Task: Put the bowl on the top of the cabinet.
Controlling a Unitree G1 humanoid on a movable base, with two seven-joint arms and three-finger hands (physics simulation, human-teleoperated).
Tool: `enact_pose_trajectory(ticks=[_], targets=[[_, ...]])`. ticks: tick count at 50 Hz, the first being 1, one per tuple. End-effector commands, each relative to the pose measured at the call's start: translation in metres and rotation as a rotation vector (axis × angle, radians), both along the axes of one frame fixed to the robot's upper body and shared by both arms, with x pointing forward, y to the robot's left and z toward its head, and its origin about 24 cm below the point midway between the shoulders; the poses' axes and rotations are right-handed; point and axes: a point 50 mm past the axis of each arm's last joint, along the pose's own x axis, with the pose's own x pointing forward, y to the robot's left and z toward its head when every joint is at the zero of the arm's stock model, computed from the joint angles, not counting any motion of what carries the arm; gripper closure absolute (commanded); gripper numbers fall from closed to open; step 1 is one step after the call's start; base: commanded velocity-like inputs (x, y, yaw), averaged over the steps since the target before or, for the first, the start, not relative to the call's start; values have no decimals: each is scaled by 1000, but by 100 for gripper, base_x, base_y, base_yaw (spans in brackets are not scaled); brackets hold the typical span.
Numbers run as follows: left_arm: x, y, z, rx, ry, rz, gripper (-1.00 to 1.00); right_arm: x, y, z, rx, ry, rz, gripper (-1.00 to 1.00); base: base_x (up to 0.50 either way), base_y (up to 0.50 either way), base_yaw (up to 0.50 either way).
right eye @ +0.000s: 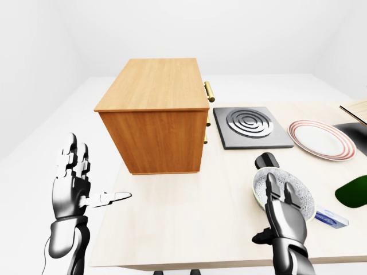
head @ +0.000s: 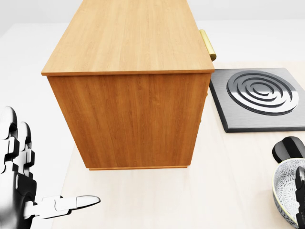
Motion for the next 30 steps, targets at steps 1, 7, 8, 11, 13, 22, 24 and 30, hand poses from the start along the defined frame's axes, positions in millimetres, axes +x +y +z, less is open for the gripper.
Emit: enact_pose_trajectory(ticks=[1,7,8,11,13,22,24,30], targets=[[0,1,0,-6,-1,1,-100,-3,-2,-11,-34,27,-5,-100,0,0,0],[0,1,-1,-6,6,2,-100,-9,-8,-20,-45,55,-29,-100,0,0,0],[0,1,-1,-6,6,1,-100,-9,-9,-21,-46,60,-32,-100,0,0,0],[0,0,-2,-6,10,2,-100,-13,-11,-24,-42,71,-44,-100,0,0,0],[0,0,-3,-5,11,1,-100,-13,-13,-26,-45,78,-48,-100,0,0,0],[0,0,-3,-3,11,0,-100,-13,-12,-36,-56,122,-31,-3,0,0,0],[0,0,-2,-4,10,0,-100,-13,-12,-38,-62,129,-29,100,0,0,0],[0,0,-3,-4,14,-1,-100,-13,-12,-36,-52,130,-21,100,0,0,0]])
